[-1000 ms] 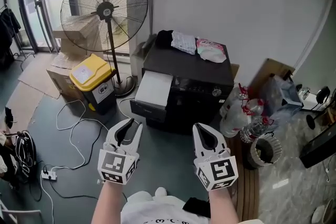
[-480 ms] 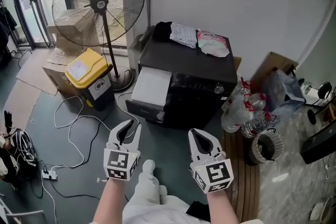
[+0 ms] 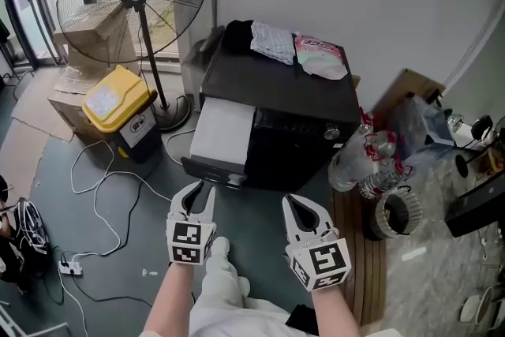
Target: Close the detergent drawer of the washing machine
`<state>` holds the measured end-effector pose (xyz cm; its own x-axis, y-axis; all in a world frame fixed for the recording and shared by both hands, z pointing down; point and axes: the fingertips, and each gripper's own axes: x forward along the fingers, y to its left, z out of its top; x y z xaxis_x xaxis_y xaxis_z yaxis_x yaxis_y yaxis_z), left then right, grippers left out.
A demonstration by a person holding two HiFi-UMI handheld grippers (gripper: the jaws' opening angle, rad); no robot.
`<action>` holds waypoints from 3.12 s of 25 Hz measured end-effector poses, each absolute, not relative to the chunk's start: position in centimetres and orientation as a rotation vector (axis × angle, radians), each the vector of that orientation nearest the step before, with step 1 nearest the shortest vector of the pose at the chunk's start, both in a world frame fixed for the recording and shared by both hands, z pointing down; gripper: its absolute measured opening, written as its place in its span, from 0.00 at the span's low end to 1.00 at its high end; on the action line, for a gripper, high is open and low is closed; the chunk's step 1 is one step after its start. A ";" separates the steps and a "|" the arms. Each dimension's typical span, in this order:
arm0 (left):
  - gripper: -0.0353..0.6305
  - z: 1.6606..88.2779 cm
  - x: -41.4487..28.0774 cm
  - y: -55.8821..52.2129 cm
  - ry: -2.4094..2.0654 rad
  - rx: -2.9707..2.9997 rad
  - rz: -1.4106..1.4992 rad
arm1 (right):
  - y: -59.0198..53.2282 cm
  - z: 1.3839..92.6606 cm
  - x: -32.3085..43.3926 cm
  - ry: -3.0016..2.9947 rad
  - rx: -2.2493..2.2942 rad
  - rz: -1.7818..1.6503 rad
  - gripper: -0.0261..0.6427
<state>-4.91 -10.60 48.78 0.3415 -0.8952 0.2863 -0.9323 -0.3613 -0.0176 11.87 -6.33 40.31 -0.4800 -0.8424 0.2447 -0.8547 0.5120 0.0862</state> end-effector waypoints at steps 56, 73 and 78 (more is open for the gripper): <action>0.20 57.9 -5.7 -20.8 -1.561 2.231 0.543 | -17.8 45.7 11.5 -2.377 1.472 0.283 0.04; 0.20 57.5 -5.6 -24.6 -1.536 2.256 0.555 | -19.7 45.8 11.7 -2.358 1.491 0.289 0.04; 0.19 57.7 -5.6 -25.2 -1.523 2.271 0.557 | -20.5 46.0 11.3 -2.352 1.495 0.292 0.04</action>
<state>-5.58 -25.24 57.67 0.3452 -0.7928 0.5023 -0.9299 -0.3615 0.0683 11.33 -20.46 46.00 -0.3895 -0.8355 0.3875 -0.9049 0.4255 0.0078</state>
